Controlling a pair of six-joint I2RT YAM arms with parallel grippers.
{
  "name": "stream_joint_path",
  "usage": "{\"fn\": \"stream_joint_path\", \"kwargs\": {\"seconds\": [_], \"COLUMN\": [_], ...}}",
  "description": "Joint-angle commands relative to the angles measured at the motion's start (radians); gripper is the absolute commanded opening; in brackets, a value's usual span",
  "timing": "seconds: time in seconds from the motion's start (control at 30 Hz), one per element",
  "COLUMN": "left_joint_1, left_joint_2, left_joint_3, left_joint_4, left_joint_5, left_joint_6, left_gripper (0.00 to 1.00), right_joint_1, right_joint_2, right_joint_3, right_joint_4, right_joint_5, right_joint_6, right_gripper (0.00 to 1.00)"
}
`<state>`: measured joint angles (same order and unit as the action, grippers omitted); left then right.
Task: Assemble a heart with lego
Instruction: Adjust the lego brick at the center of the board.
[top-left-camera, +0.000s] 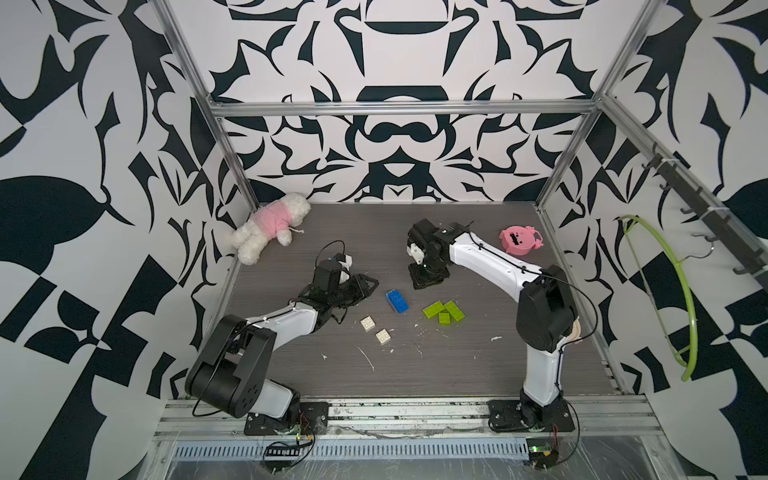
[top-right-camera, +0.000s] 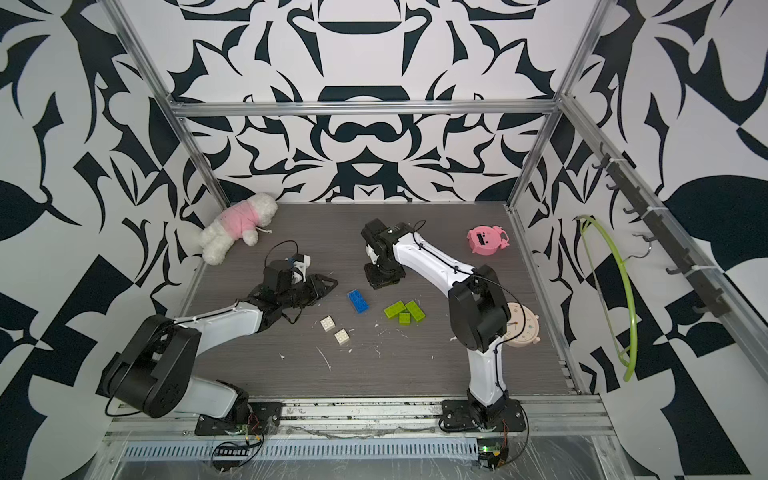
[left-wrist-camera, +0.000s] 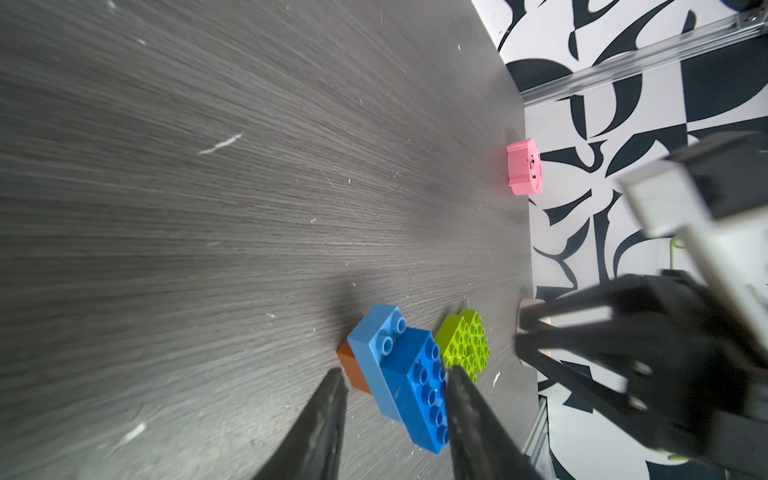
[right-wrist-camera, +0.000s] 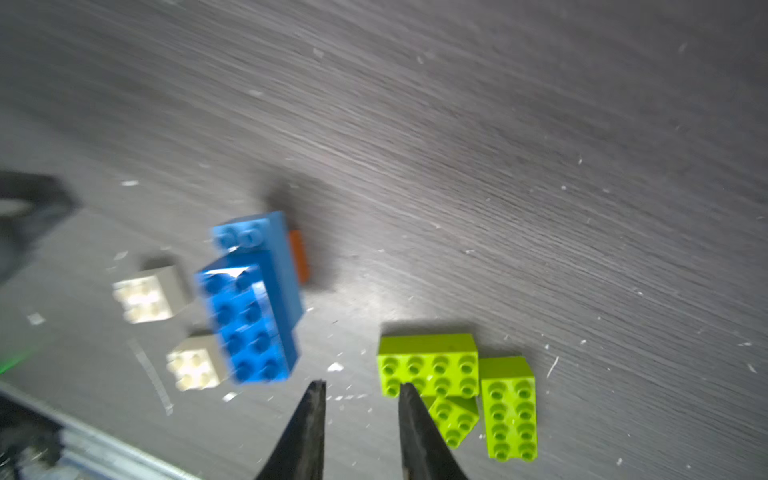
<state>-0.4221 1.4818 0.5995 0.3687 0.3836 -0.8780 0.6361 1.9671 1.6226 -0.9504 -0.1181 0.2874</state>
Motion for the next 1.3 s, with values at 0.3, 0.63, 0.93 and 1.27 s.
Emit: {"fn": "stream_joint_path", "kwargs": {"seconds": [0.3, 0.63, 0.93, 1.27], "left_joint_1": [-0.019, 0.026, 0.028, 0.041], "left_joint_2": [0.120, 0.017, -0.074, -0.193], "left_joint_3": [0.076, 0.123, 0.070, -0.004], "left_joint_4": [-0.046, -0.220, -0.218, -0.337], "left_joint_5": [0.049, -0.003, 0.030, -0.084], "left_joint_6": [-0.036, 0.055, 0.077, 0.118], "left_gripper": [0.44, 0.48, 0.45, 0.48], "right_joint_1": [0.178, 0.189, 0.062, 0.266], "right_joint_2": [0.017, -0.073, -0.155, -0.157], "right_joint_3": [-0.068, -0.105, -0.127, -0.291], "right_joint_4": [0.113, 0.123, 0.110, 0.343], "right_joint_5": [-0.041, -0.042, -0.045, 0.010], "right_joint_6": [0.078, 0.090, 0.018, 0.070], "right_gripper": [0.30, 0.32, 0.30, 0.28]}}
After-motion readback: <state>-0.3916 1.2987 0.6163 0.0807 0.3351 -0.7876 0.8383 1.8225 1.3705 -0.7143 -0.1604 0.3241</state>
